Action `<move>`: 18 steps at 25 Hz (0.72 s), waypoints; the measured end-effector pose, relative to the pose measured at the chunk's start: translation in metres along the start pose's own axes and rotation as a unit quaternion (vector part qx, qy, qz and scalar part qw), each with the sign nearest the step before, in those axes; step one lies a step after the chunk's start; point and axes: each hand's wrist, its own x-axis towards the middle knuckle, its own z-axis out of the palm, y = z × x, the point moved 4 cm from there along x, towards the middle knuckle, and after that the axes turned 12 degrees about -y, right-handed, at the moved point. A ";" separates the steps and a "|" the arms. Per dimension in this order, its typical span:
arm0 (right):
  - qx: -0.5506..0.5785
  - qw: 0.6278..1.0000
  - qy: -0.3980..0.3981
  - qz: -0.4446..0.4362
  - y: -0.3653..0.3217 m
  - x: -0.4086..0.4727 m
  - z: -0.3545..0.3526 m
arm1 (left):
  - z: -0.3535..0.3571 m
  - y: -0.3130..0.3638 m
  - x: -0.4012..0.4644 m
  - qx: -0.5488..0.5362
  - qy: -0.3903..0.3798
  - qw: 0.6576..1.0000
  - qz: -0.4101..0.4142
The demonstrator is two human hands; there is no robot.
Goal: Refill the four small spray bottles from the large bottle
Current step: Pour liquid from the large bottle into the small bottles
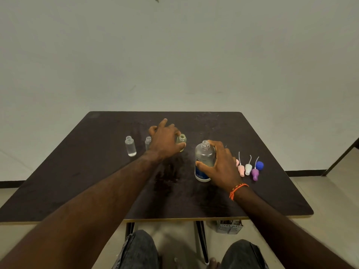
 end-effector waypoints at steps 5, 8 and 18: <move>0.054 0.998 -0.005 -0.003 -0.003 -0.009 -0.003 | -0.002 -0.004 -0.055 -0.065 0.044 0.996 0.043; 0.080 0.997 -0.013 -0.002 -0.007 -0.012 -0.004 | 0.004 -0.014 -0.083 -0.077 0.025 0.996 0.047; -0.219 0.969 -0.086 -0.073 -0.041 -0.006 -0.002 | 0.019 -0.034 -0.101 -0.068 0.002 0.996 0.054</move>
